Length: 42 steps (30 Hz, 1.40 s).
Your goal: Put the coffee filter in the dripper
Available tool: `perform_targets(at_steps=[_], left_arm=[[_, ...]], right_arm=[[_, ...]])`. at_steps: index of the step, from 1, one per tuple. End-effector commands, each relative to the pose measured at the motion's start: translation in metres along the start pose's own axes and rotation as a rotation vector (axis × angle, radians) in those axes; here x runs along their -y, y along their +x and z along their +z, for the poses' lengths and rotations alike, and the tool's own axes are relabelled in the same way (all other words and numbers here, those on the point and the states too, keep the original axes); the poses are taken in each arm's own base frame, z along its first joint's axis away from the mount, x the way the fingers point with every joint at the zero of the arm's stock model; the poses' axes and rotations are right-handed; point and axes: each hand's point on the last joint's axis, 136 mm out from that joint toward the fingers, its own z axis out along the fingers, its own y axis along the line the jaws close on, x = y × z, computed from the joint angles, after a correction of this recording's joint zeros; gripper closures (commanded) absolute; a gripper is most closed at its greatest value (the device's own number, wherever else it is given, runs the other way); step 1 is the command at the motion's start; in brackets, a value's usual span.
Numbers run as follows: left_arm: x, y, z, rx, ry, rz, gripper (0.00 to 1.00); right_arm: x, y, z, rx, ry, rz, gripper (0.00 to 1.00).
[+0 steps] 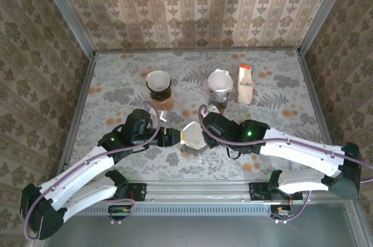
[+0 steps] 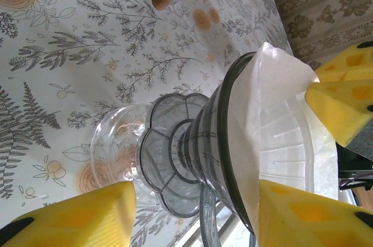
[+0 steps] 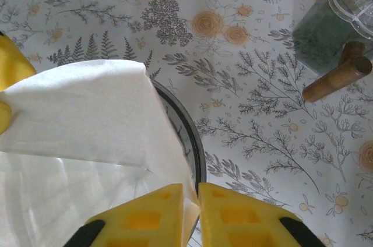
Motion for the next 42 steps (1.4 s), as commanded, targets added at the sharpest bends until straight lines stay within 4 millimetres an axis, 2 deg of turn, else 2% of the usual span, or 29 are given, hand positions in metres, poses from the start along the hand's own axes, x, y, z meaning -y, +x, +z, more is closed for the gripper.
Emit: perform_targets(at_steps=[1,14,26,30,34,38,40,42], left_arm=[[0.001,0.0,0.001,0.004,0.014,-0.006,0.44],[0.015,-0.01,-0.011,0.043,0.042,0.024,0.39],[0.004,0.003,0.002,-0.011,0.036,0.002,0.49],[0.003,0.004,0.002,-0.016,0.031,0.0,0.49],[0.002,0.005,0.002,-0.017,0.027,-0.002,0.48],[0.002,0.005,0.002,-0.017,0.026,-0.003,0.48],[0.002,0.005,0.001,-0.014,0.026,-0.002,0.48],[0.001,0.005,0.001,-0.016,0.024,-0.004,0.47]], right_arm=[[0.006,0.006,0.002,-0.023,0.057,-0.037,0.88],[0.007,0.008,0.005,-0.042,0.11,-0.084,0.9],[0.005,0.006,0.004,-0.039,0.118,-0.089,0.84],[0.008,0.002,0.0,-0.02,0.129,-0.09,0.73],[0.012,-0.012,-0.014,0.056,0.137,-0.099,0.6],[0.008,-0.023,-0.025,0.124,0.116,-0.12,0.54],[0.003,-0.028,-0.03,0.155,0.104,-0.14,0.53],[-0.014,-0.03,-0.032,0.176,0.011,-0.162,0.51]])
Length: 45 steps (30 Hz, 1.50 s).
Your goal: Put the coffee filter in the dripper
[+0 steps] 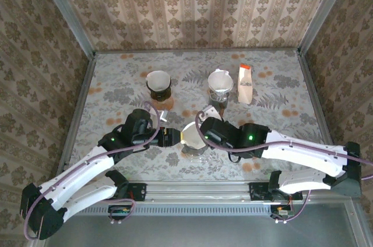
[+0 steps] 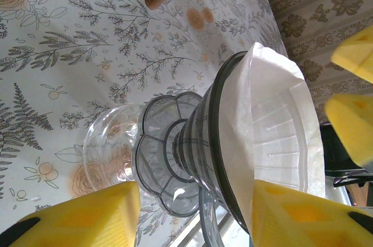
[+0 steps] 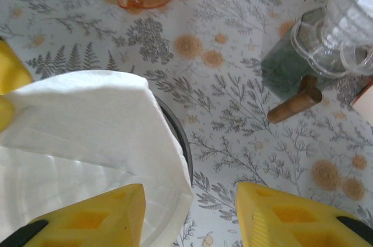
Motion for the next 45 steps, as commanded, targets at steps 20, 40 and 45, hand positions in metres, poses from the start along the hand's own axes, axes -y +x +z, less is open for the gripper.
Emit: perform_targets(at_steps=[20,40,45], left_arm=[[-0.002,0.004,0.001,-0.005,0.008,-0.008,0.47],[-0.002,0.004,0.002,-0.003,0.014,-0.016,0.47],[-0.002,0.003,0.002,0.001,0.016,-0.017,0.47]], right_arm=[[-0.08,0.003,0.014,-0.094,-0.377,-0.08,0.95],[-0.075,0.002,0.024,-0.083,-0.379,-0.025,0.92],[-0.096,0.0,0.022,-0.067,-0.492,-0.032,0.92]])
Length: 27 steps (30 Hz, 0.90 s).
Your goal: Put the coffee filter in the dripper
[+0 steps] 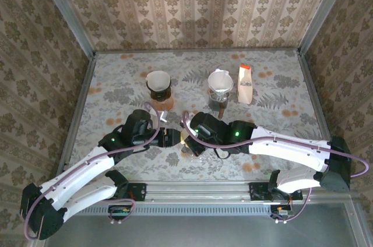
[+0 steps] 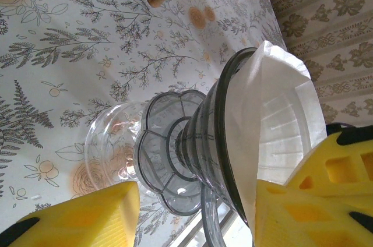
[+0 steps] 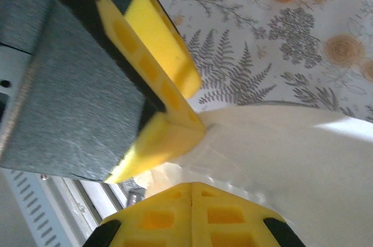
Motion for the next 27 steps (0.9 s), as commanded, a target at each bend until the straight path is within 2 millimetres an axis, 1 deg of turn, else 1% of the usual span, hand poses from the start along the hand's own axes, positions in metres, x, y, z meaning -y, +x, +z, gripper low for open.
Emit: perform_targets(at_steps=[1,3,10,16,22,27], left_arm=[[0.001,0.001,0.001,0.002,0.018,-0.011,0.48],[0.001,0.0,0.001,0.005,0.02,-0.01,0.47],[0.003,-0.002,0.003,0.006,0.031,-0.013,0.47],[0.005,-0.003,0.002,0.011,0.033,-0.014,0.46],[0.012,-0.012,-0.008,0.045,0.034,0.003,0.42],[0.017,-0.012,-0.014,0.048,0.037,0.002,0.42]], right_arm=[[-0.014,0.0,0.003,0.011,-0.089,-0.007,0.92],[-0.017,0.001,0.002,0.005,-0.103,-0.012,0.92],[-0.014,0.006,0.004,-0.02,-0.093,-0.01,0.92],[-0.006,0.0,-0.005,0.018,-0.066,0.01,0.91],[-0.001,0.002,-0.003,0.013,-0.047,0.023,0.91],[0.001,0.002,-0.002,0.021,-0.035,0.028,0.91]])
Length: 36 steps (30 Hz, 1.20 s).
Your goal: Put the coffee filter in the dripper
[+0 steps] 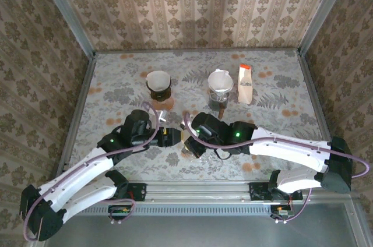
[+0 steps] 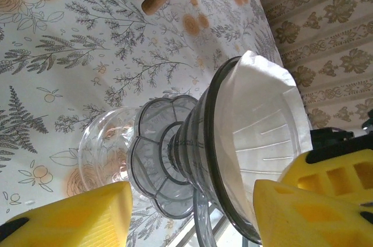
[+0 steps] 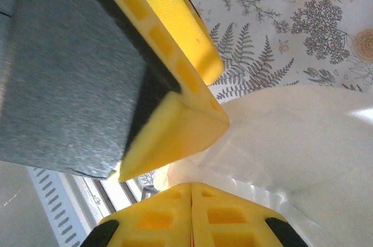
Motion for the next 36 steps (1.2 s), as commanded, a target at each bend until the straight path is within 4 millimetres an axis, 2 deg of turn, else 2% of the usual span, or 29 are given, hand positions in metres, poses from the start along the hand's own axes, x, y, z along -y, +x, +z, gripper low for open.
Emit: perform_targets(at_steps=[1,8,15,20,28,31,33,36], left_arm=[[0.012,-0.008,-0.01,0.019,0.019,0.002,0.44],[0.015,-0.001,-0.013,-0.014,0.03,-0.004,0.49],[0.011,0.007,-0.008,-0.043,0.025,-0.013,0.52],[0.009,0.008,-0.005,-0.049,0.023,-0.016,0.52],[0.007,0.009,-0.002,-0.054,0.02,-0.021,0.52],[0.007,0.009,-0.002,-0.052,0.019,-0.02,0.52],[0.007,0.008,-0.002,-0.051,0.019,-0.019,0.52],[0.006,0.009,-0.001,-0.052,0.017,-0.021,0.52]], right_arm=[[0.005,-0.005,-0.005,0.036,0.016,0.016,0.91],[0.005,-0.005,-0.004,0.038,0.017,0.022,0.91],[0.008,-0.002,0.0,0.03,0.016,0.033,0.91],[0.01,-0.008,-0.006,0.051,0.033,0.038,0.89],[0.036,-0.023,-0.031,0.145,0.139,0.127,0.63],[0.051,-0.026,-0.044,0.175,0.224,0.163,0.44],[0.068,-0.02,-0.051,0.152,0.32,0.182,0.33],[0.087,-0.006,-0.049,0.079,0.39,0.228,0.26]])
